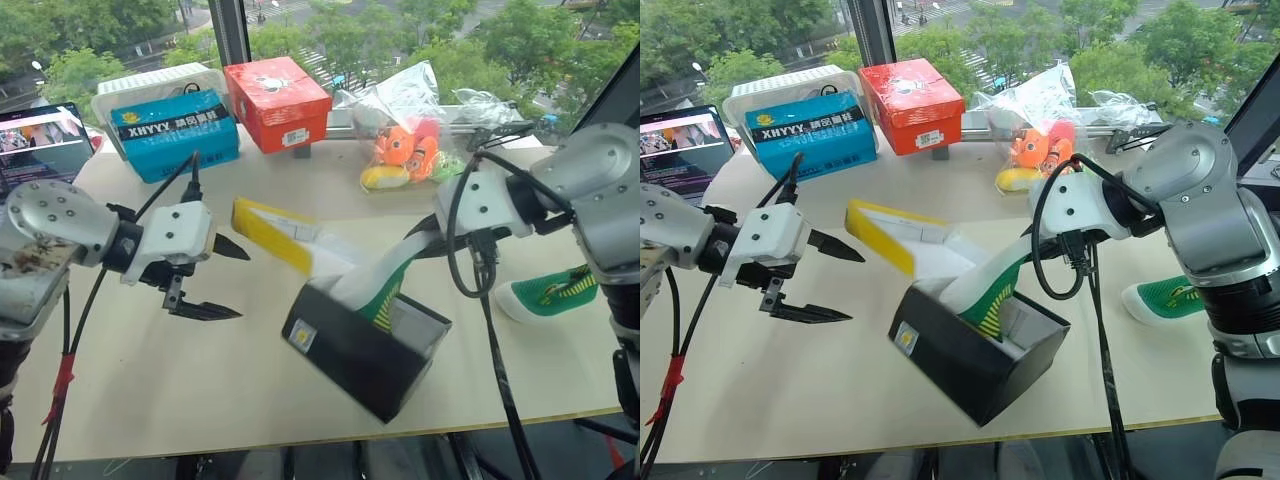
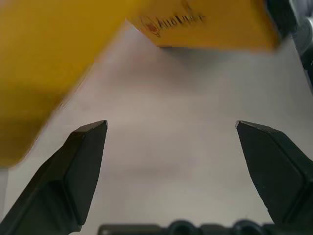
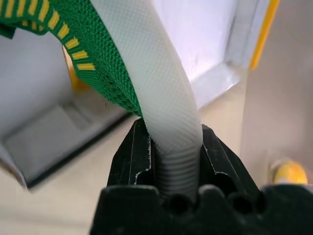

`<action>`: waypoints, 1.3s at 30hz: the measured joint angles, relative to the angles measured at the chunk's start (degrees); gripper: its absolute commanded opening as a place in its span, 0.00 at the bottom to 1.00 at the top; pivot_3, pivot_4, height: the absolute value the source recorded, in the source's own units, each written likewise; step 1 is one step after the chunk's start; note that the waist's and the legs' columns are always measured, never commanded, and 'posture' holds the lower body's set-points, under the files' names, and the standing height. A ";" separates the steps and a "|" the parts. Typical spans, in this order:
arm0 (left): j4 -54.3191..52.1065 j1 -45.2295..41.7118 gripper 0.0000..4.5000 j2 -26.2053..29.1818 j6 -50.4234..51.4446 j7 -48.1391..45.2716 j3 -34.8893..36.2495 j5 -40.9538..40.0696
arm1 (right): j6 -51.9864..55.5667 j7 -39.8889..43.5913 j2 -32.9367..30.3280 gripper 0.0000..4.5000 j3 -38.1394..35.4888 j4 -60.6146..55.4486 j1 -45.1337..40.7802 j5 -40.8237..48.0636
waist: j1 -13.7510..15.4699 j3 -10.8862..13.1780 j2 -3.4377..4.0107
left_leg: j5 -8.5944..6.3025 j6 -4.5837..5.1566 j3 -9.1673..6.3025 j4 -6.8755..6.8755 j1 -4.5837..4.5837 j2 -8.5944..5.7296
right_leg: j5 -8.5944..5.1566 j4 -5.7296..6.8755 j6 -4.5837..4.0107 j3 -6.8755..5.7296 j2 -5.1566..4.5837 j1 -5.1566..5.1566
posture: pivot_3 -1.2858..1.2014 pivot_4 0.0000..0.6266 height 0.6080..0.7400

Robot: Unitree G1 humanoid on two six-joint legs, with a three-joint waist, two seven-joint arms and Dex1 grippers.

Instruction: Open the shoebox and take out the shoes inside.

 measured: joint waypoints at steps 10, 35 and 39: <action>0.06 -0.22 1.00 -0.12 -0.04 -0.70 -0.46 0.26 | -6.39 -4.64 -0.05 0.13 3.00 12.82 -4.18 -7.99 | 0.22 0.00 0.00 | 0.02 -0.02 0.10 0.06 -0.05 -0.03 | 0.00 0.28 0.00 0.09 -0.03 -0.19 | 0.52 0.24 1.00; -3.93 6.75 1.00 1.84 1.42 2.71 3.03 -0.46 | -24.49 -12.66 6.72 0.35 5.45 85.19 -22.62 -24.77 | -1.76 0.06 0.09 | 0.05 -0.09 0.22 -0.11 -0.05 -0.02 | 0.00 0.27 0.00 0.27 -0.01 -0.30 | 0.52 0.24 1.00; -5.25 8.34 1.00 1.93 2.53 3.50 3.74 -0.72 | -23.39 -16.69 8.88 0.59 5.27 86.77 -22.00 -26.02 | -1.71 0.06 0.10 | 0.07 -0.11 0.22 -0.11 -0.03 -0.01 | 0.00 0.33 0.00 0.29 -0.01 -0.31 | 0.52 0.24 1.00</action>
